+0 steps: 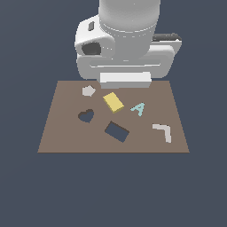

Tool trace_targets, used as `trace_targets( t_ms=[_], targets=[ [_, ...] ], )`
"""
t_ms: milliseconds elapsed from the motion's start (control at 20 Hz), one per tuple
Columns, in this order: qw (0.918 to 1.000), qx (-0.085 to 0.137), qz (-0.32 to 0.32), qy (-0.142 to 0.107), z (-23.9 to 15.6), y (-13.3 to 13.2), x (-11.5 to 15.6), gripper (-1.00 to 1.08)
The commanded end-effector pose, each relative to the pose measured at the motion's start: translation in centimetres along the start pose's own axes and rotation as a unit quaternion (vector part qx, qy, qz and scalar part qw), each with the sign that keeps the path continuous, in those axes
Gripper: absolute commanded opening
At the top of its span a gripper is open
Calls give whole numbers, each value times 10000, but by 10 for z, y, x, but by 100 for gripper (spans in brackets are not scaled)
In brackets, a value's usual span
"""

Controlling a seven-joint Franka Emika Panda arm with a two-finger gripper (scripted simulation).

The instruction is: Insert a designated object into the corresponding slot on a board.

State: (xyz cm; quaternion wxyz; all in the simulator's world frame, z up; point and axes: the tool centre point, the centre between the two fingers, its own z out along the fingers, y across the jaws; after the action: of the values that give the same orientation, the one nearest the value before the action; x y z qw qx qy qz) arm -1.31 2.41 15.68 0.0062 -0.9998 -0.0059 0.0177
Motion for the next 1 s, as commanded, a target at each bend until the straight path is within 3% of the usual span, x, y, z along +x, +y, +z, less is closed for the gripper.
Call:
trace_targets(
  t_ms=[0, 500, 950],
  targets=[
    [10000, 0, 0, 0, 0, 0, 0, 100],
    [9994, -13, -343, 19, 13, 2, -3, 100],
    [9923, -45, -1237, 69, 48, 10, -10, 100]
  ],
)
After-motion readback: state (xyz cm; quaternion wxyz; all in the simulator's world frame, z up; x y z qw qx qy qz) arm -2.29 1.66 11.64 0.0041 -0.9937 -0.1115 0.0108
